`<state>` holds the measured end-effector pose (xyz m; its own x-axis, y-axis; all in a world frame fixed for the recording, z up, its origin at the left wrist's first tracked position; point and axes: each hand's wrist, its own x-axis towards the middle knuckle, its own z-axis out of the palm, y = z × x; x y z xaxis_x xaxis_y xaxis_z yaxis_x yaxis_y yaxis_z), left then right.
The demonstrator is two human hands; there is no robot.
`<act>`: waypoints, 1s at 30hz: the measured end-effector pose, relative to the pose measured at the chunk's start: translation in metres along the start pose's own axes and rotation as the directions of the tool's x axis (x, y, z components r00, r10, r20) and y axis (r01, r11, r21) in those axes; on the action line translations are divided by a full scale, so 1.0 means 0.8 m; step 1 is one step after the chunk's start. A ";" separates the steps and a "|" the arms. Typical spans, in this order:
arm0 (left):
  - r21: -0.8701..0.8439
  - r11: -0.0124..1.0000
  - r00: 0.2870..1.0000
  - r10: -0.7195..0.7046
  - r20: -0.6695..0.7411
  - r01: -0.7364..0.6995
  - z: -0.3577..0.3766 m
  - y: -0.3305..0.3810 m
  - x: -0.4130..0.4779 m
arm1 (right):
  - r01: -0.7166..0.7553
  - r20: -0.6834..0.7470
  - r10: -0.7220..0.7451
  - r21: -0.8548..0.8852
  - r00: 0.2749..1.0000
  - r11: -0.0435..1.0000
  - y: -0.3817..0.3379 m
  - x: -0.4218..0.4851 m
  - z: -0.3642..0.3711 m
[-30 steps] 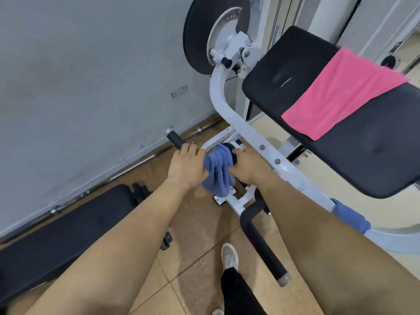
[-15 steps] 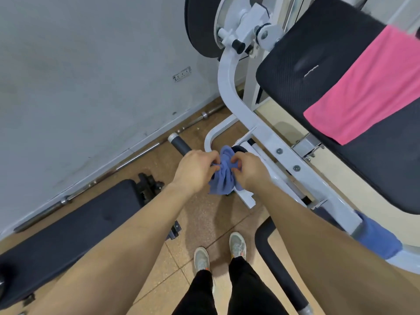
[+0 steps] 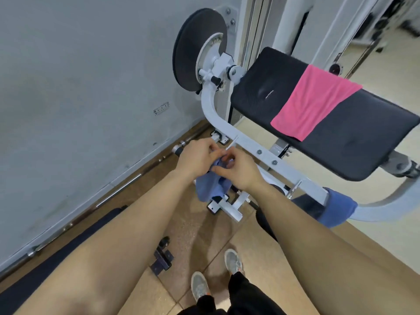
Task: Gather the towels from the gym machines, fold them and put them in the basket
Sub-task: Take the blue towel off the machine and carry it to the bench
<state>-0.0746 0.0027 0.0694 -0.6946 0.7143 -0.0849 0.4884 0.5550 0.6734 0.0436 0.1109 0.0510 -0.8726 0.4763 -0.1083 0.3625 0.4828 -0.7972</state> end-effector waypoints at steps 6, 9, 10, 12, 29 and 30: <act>-0.120 0.992 1.000 0.026 0.010 -0.024 -0.028 0.008 -0.048 | -0.004 -0.054 0.004 0.008 0.999 1.000 -0.035 -0.035 -0.008; -0.165 0.986 0.999 0.037 0.016 -0.034 -0.039 0.013 -0.069 | 0.008 -0.069 -0.005 0.039 0.998 0.999 -0.053 -0.049 -0.014; -0.194 0.981 0.999 0.031 0.013 -0.028 -0.043 0.016 -0.079 | 0.018 -0.053 -0.017 0.030 0.998 0.999 -0.061 -0.055 -0.014; -0.213 0.977 1.000 0.019 0.000 -0.018 -0.050 0.020 -0.099 | 0.050 -0.026 -0.049 0.038 0.998 0.998 -0.077 -0.063 -0.015; 0.134 0.938 0.920 -0.273 -0.283 0.320 -0.025 0.014 -0.394 | 0.388 0.404 -0.334 -0.056 0.852 0.920 -0.119 -0.249 0.016; 0.129 0.926 0.906 -0.304 -0.295 0.354 -0.021 0.014 -0.418 | 0.397 0.435 -0.340 -0.044 0.833 0.917 -0.120 -0.262 0.022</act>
<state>0.1543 -0.2372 0.1174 -0.9337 0.3520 -0.0650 0.2751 0.8219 0.4987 0.1860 -0.0480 0.1396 -0.9932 -0.0873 -0.0777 0.0002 0.6637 -0.7480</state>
